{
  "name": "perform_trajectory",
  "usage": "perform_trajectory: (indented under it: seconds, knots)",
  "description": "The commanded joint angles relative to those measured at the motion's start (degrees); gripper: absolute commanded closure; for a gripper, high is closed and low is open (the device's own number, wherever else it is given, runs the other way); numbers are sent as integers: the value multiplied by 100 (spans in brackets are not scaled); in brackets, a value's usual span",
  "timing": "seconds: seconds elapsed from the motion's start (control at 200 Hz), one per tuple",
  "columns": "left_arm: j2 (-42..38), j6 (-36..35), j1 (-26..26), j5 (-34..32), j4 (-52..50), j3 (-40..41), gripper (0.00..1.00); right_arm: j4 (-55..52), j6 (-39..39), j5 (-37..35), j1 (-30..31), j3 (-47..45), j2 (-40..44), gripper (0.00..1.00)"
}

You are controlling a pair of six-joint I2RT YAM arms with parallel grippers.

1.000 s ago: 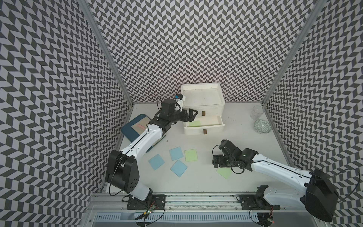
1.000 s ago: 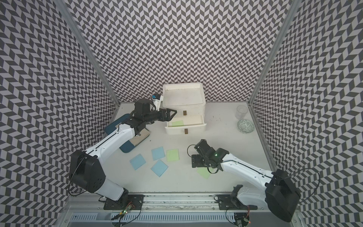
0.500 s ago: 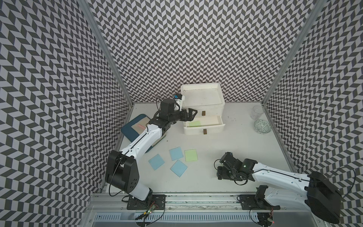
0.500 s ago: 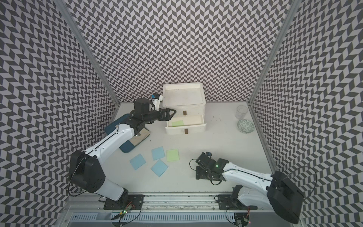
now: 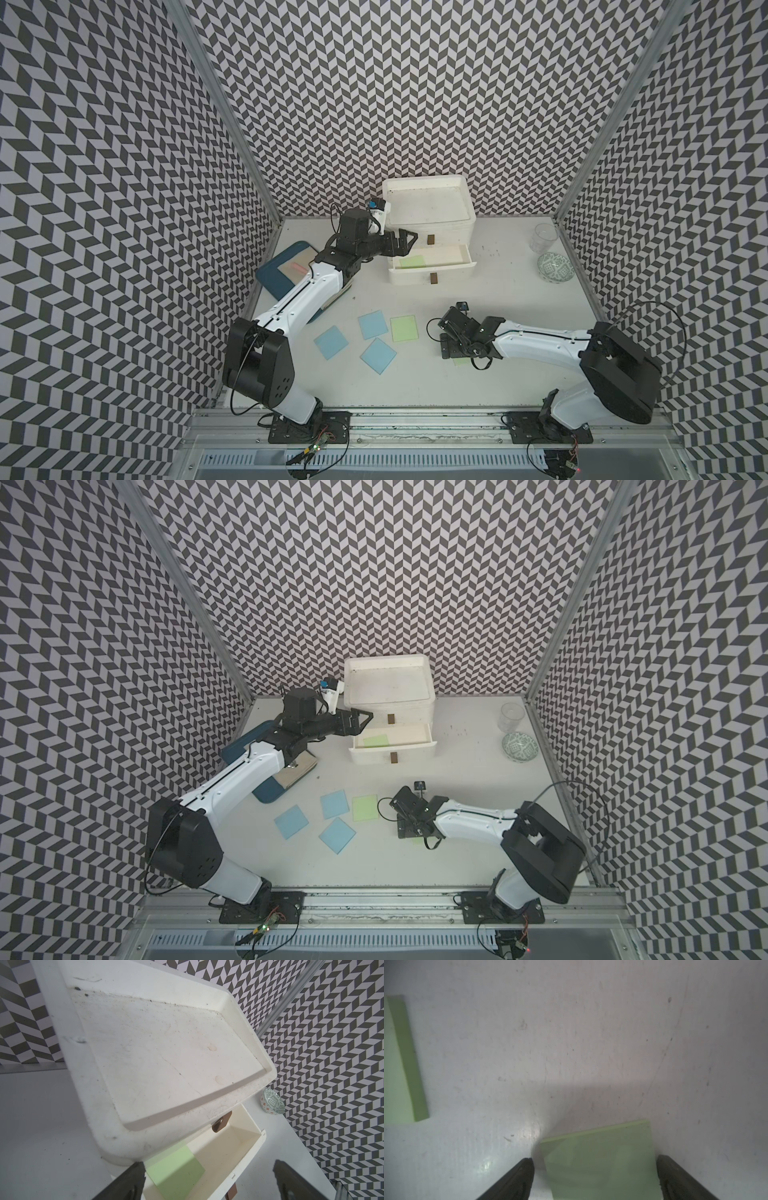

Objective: Please put the sticky notes in the drawer by color
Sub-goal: Pick up the sticky notes from the center of the board.

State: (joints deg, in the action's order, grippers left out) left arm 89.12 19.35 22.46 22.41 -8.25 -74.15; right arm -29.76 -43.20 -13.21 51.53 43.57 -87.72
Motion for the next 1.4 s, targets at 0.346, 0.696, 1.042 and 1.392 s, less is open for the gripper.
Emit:
perform_trajectory:
  seconds: [0.346, 0.696, 1.042, 1.392]
  knots:
    - [-93, 15, -42, 92, 96, -109, 0, -475, 194, -179, 466, -286, 284, 5]
    - [-154, 154, -111, -222, 37, -32, 0, -313, 255, -198, 648, -361, -191, 11]
    - [-188, 192, -137, -38, 226, 65, 0, -412, 267, -513, 647, -224, 190, 33]
    - [-116, 210, 50, 551, 584, 172, 5, 53, 1024, -1047, 328, 300, 1861, 33]
